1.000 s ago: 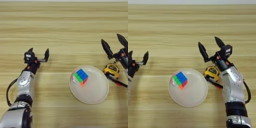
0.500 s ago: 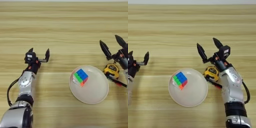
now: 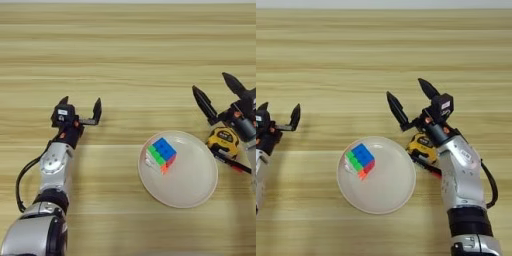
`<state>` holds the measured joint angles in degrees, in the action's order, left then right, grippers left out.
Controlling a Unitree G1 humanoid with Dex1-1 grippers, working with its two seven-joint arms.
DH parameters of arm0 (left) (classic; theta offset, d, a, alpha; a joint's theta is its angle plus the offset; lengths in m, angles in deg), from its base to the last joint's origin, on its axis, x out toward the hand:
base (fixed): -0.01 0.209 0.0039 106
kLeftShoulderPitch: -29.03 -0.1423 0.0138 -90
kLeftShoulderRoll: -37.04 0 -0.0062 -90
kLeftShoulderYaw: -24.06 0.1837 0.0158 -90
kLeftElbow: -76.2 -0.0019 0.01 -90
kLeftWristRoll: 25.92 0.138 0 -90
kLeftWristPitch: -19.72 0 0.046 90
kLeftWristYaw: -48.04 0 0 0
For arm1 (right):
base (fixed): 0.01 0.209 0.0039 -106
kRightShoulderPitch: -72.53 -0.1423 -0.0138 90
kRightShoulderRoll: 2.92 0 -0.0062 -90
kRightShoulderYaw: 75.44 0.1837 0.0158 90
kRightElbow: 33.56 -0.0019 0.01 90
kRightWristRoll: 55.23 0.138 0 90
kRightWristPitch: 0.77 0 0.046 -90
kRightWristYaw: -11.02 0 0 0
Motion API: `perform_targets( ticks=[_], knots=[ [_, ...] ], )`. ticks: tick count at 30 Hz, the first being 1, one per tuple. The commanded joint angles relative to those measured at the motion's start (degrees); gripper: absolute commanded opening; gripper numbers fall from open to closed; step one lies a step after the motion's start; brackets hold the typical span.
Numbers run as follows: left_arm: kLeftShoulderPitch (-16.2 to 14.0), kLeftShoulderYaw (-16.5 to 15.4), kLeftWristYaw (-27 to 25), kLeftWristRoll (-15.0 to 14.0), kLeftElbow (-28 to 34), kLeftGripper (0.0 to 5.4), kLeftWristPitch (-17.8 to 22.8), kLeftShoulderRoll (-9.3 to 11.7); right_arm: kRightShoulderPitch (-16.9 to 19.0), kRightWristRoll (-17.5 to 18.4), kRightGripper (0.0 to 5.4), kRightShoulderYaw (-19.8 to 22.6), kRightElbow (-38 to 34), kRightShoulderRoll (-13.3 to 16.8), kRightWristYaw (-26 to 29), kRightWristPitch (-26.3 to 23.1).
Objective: Move the objects on the table
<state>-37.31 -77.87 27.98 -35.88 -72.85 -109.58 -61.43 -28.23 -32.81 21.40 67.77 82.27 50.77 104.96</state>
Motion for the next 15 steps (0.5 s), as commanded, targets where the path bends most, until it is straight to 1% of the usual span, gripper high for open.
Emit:
perform_targets(
  ticks=[1,6,8,11,15],
  knots=[
    [0.84,0.38,0.65,0.71,0.24,5.38,-0.59,-0.39,1.27,0.15,5.40,-0.88,-2.39,0.97,1.66,-0.15],
    [1.06,0.06,0.70,0.30,0.10,5.38,-0.37,-0.62,2.13,0.19,5.40,-1.84,-3.88,1.41,3.40,-0.71],
    [1.07,0.22,0.93,0.60,0.10,5.38,-0.53,-0.57,2.49,0.10,5.40,-2.46,-4.24,1.67,4.25,-0.93],
    [1.03,0.48,1.28,1.07,0.09,5.38,-0.80,-0.56,3.39,-0.34,5.40,-4.07,-5.31,2.27,5.86,-1.23],
    [1.07,0.33,1.35,0.84,0.02,5.38,-0.76,-0.64,4.83,-1.41,5.40,-6.88,-6.04,3.29,8.21,-1.71]
  ],
)
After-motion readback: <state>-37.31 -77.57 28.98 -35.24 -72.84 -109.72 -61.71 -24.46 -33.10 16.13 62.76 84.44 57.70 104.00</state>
